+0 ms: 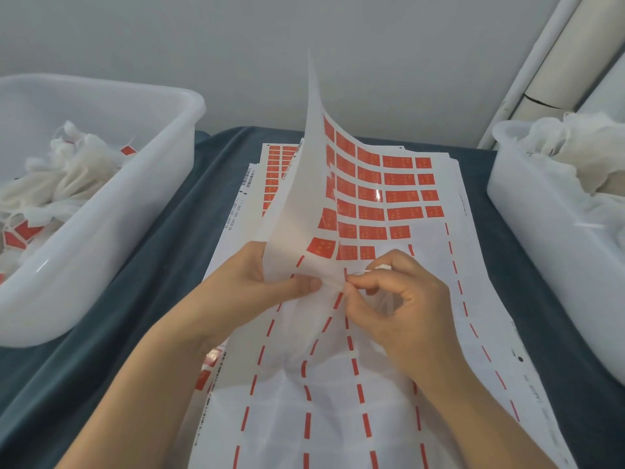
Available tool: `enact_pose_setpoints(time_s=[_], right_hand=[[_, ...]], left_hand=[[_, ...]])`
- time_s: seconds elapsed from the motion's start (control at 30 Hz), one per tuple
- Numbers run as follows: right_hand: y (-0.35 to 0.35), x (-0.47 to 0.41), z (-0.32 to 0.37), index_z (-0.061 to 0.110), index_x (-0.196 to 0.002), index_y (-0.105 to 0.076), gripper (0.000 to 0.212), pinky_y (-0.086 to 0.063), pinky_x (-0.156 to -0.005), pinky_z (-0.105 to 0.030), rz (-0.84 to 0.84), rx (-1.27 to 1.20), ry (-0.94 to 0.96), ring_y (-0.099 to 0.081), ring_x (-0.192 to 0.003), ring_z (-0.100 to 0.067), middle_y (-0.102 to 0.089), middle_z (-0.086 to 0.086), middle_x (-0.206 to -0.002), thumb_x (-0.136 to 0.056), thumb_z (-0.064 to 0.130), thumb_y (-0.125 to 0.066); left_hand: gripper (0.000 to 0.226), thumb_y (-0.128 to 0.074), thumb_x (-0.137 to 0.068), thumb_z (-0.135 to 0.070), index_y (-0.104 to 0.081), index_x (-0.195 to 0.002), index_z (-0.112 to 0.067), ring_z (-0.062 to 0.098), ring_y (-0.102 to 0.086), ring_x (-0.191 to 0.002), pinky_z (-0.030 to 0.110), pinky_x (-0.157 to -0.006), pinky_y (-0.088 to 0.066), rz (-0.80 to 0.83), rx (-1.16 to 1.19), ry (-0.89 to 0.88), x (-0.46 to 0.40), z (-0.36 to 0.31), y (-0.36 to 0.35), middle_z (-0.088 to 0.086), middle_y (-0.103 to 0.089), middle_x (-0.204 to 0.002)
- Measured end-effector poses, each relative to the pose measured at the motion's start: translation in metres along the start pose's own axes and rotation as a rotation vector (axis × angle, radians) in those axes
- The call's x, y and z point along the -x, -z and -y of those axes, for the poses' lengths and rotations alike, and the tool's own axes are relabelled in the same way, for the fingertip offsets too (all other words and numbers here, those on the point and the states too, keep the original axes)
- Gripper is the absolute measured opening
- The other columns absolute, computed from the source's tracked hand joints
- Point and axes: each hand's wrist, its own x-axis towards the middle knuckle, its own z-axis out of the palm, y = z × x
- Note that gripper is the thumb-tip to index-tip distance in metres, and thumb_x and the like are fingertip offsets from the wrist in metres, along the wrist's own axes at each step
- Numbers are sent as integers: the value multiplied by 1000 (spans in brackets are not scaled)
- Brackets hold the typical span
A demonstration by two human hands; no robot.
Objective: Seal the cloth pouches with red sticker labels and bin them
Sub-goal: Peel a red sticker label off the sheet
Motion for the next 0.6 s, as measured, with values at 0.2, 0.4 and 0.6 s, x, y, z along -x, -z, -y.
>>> enact_pose_setpoints(time_s=[0.2, 0.4, 0.6], right_hand=[[3, -3, 1, 20, -86, -71, 25, -43, -80, -2, -18, -103, -49, -55, -88, 5, -56, 24, -82, -75, 42, -64], [3, -1, 4, 31, -87, -66, 29, -48, -81, -8, -32, -94, -69, -60, -89, 0, -58, 25, -89, -65, 50, -63], [3, -2, 3, 15, -85, -72, 33, -47, -84, -8, 23, -83, -26, -59, -87, -1, -56, 24, -85, -72, 43, -61]], left_hand=[[26, -70, -60, -33, -68, -79, -51, 14, -71, -76, 23, -52, -54, 38, 116, -1, -1, -1, 5, -13, -73, -87], [28, -69, -61, -31, -68, -78, -52, 9, -70, -76, 19, -52, -53, 45, 136, -27, -1, 1, -1, -15, -72, -85], [28, -70, -59, -32, -68, -79, -52, 10, -70, -75, 18, -51, -52, 26, 121, -24, -3, 1, -3, -15, -72, -86]])
